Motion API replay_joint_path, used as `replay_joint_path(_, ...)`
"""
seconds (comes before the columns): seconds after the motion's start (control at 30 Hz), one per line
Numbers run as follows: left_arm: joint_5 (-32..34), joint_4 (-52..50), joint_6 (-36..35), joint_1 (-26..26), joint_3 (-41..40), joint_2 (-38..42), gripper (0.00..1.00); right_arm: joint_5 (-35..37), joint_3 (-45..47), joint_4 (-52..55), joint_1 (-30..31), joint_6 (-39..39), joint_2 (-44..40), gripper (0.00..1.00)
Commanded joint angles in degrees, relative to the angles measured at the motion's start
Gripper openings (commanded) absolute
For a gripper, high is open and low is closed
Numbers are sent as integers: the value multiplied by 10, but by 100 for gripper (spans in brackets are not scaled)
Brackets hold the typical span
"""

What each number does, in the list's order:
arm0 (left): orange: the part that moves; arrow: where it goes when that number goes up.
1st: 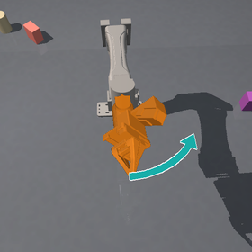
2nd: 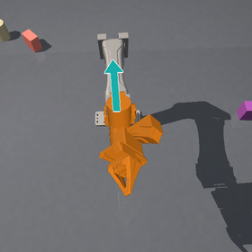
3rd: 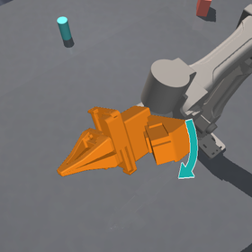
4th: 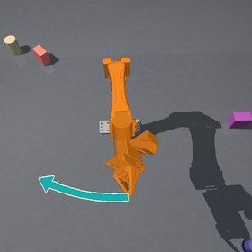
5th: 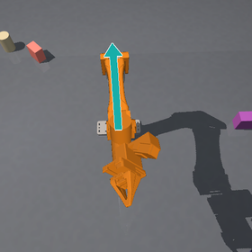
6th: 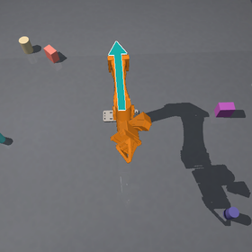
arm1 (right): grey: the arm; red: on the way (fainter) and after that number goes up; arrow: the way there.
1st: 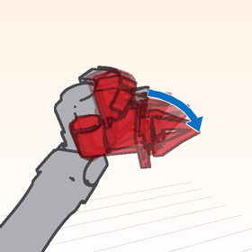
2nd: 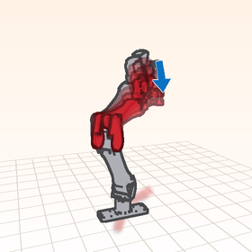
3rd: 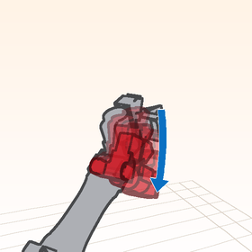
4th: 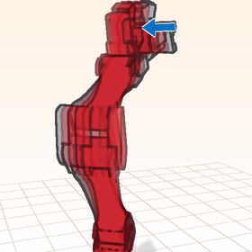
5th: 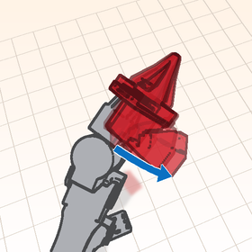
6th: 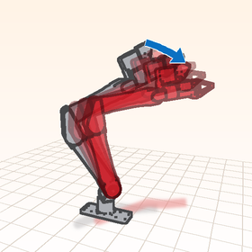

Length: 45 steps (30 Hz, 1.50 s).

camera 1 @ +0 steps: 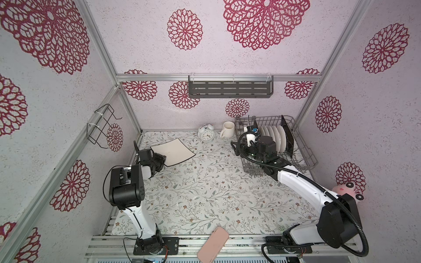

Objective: Unload the plates from the dish rack
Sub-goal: Place a plate at the top-left of the table.

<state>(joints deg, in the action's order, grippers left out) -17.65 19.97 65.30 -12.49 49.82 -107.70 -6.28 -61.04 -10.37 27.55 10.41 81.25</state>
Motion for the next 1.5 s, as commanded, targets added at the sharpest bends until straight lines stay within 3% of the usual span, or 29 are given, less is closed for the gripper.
replay_joint_path(0.0, 143, -21, 38, 12, -29, -15, 0, 2, -21, -12, -4, -5, 0, 79)
replay_joint_path(0.27, 271, -5, 100, 77, -51, -2, 0, 10, -27, -3, -7, -8, 5, 79)
replay_joint_path(0.4, 401, -74, 132, 115, -48, 37, 0, 12, -26, -2, -9, -8, 5, 78)
replay_joint_path(0.53, 464, -131, 153, 130, -30, 49, 0, 12, -25, -2, -10, -9, 7, 78)
replay_joint_path(0.63, 462, -184, 158, 132, -4, 36, 0, 13, -25, -4, -10, -10, 11, 78)
replay_joint_path(0.77, 442, -182, 142, 138, 3, 23, 0, 14, -26, -5, -12, -15, 12, 78)
replay_joint_path(0.9, 409, -272, 107, 142, 75, -3, 0, 15, -29, -3, -13, -20, 13, 78)
replay_joint_path(1.0, 360, -341, 101, 147, 130, -39, 10, 15, -29, -3, -15, -21, 12, 78)
replay_joint_path(1.17, 292, -361, 127, 153, 166, -95, 10, 17, -29, -4, -15, -23, 8, 78)
replay_joint_path(1.47, 306, -367, 208, 195, 135, -99, 15, 14, -33, 3, -20, -35, 7, 78)
